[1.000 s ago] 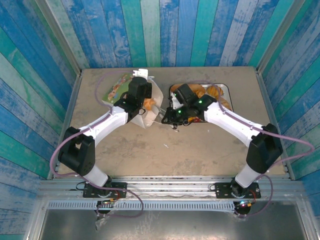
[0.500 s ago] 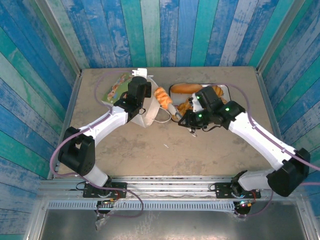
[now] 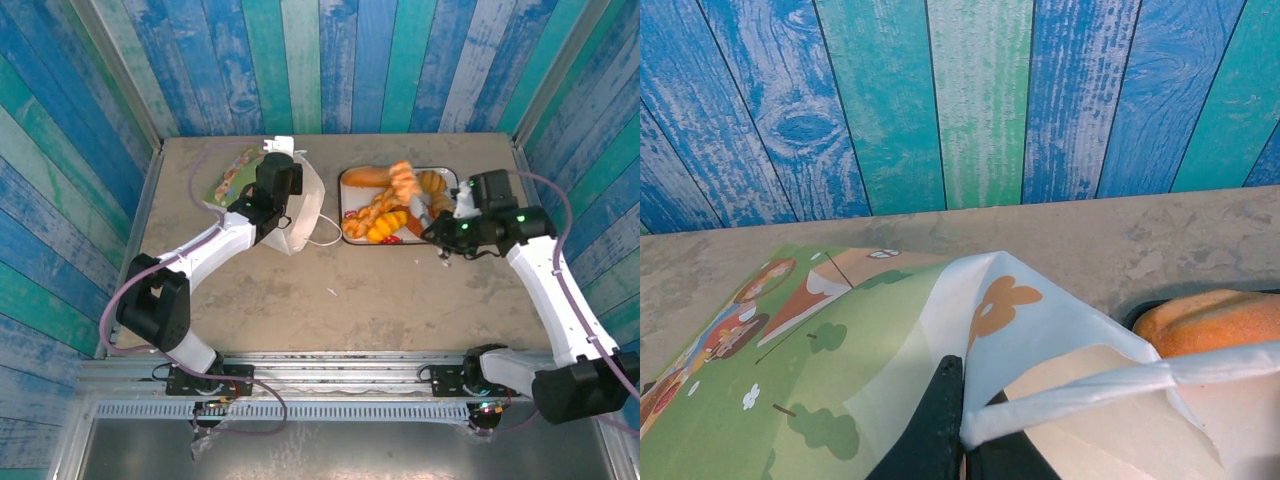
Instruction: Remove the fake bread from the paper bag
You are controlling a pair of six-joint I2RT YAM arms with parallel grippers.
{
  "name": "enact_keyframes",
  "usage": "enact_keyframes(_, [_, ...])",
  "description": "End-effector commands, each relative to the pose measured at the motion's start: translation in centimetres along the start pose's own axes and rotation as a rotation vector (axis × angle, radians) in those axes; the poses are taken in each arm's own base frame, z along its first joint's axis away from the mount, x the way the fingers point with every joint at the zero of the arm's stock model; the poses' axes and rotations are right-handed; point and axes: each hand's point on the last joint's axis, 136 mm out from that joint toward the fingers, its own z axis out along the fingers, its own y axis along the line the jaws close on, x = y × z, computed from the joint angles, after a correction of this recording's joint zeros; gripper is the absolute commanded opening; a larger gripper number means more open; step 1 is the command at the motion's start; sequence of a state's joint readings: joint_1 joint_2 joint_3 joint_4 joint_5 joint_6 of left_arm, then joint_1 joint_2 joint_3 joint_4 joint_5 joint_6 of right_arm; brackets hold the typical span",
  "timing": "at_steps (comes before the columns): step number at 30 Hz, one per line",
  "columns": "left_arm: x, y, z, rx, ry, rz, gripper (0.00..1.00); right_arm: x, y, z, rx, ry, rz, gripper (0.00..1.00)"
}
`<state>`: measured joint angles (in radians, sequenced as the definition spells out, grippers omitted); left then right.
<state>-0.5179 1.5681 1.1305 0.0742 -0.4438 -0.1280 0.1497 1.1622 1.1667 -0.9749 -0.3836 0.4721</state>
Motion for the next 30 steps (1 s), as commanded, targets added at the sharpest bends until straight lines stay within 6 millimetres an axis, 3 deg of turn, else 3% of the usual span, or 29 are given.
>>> enact_keyframes(1, [-1.3, -0.4, 0.0, 0.02, -0.028, -0.02, 0.0, -0.1, -2.1, -0.2, -0.006, 0.054, -0.045, 0.01])
enact_keyframes(12, [-1.3, -0.5, -0.5, 0.039, -0.027, -0.028, 0.0, -4.2, -7.0, -0.1, 0.088, 0.108, -0.056, 0.01])
enact_keyframes(20, [-1.4, -0.6, -0.5, 0.046, -0.031, -0.032, 0.0, -5.9, -7.8, -1.8, 0.164, 0.067, -0.072, 0.04])
enact_keyframes(30, [-1.7, -0.6, -0.8, 0.052, -0.044, -0.038, 0.0, -6.1, -8.4, -0.4, 0.155, 0.137, -0.056, 0.06])
